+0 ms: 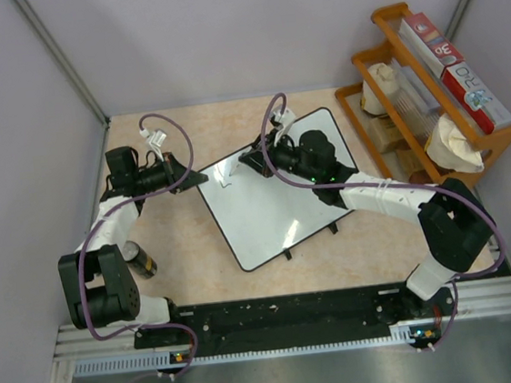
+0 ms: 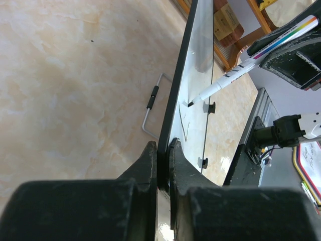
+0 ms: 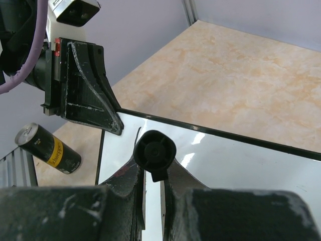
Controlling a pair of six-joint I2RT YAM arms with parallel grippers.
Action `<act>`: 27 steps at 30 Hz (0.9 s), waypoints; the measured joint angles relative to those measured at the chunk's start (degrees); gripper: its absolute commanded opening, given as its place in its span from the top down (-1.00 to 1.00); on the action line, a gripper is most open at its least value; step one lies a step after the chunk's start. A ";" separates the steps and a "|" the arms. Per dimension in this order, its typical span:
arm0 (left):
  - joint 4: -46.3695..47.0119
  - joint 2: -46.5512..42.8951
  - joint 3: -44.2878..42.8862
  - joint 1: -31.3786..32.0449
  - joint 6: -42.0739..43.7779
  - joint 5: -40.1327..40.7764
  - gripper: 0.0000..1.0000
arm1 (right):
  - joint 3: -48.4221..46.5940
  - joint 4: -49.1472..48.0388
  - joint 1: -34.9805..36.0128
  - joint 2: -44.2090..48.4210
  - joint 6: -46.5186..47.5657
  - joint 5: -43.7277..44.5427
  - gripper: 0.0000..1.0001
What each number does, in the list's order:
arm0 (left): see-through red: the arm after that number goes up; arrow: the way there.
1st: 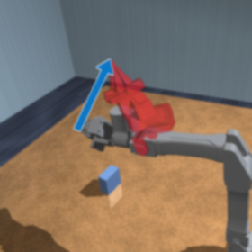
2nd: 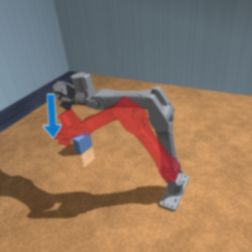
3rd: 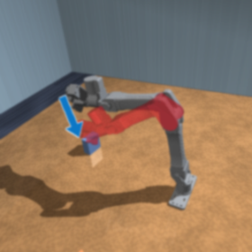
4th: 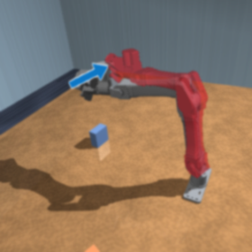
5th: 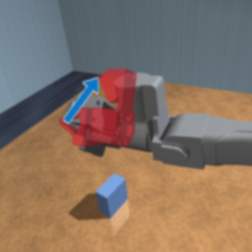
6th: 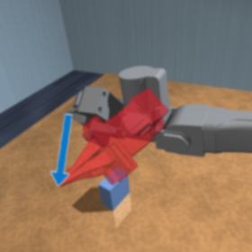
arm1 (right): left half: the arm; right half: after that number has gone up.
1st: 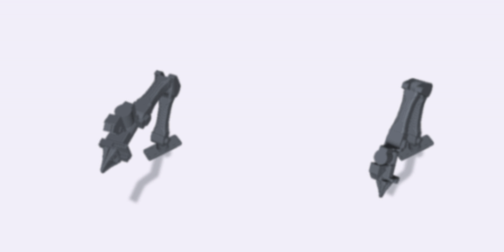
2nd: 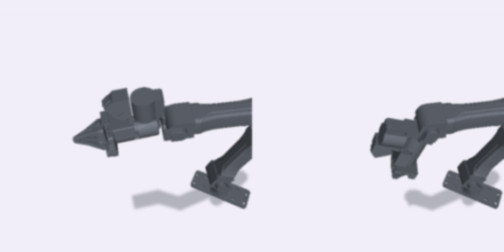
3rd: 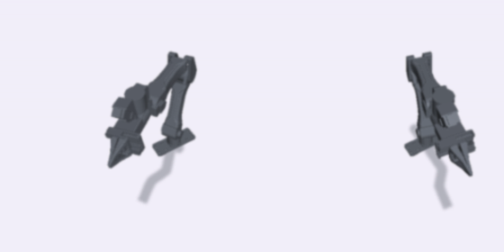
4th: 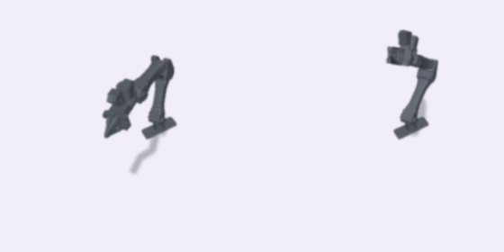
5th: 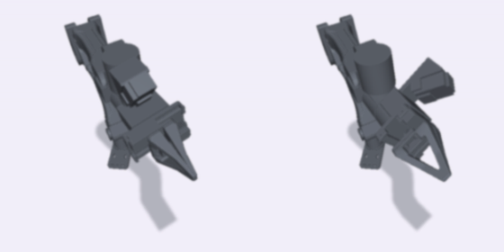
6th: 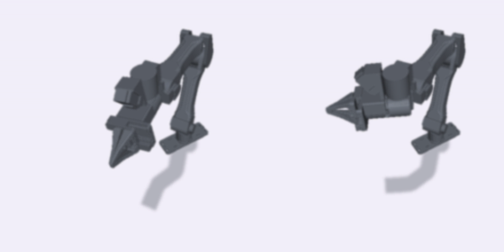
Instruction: Write a sentence on the whiteboard
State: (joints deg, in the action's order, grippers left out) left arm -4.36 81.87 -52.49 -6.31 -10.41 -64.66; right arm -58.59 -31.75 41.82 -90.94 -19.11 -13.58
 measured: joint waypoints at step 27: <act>-0.42 0.02 0.00 0.15 0.35 0.87 1.00 | 4.31 -2.32 0.02 1.33 -0.42 1.20 1.00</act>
State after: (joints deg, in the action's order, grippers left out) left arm -4.78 81.89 -52.49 -6.15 -10.07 -63.79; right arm -54.28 -34.06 41.85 -89.60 -19.53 -12.38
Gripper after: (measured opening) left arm 0.069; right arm 0.080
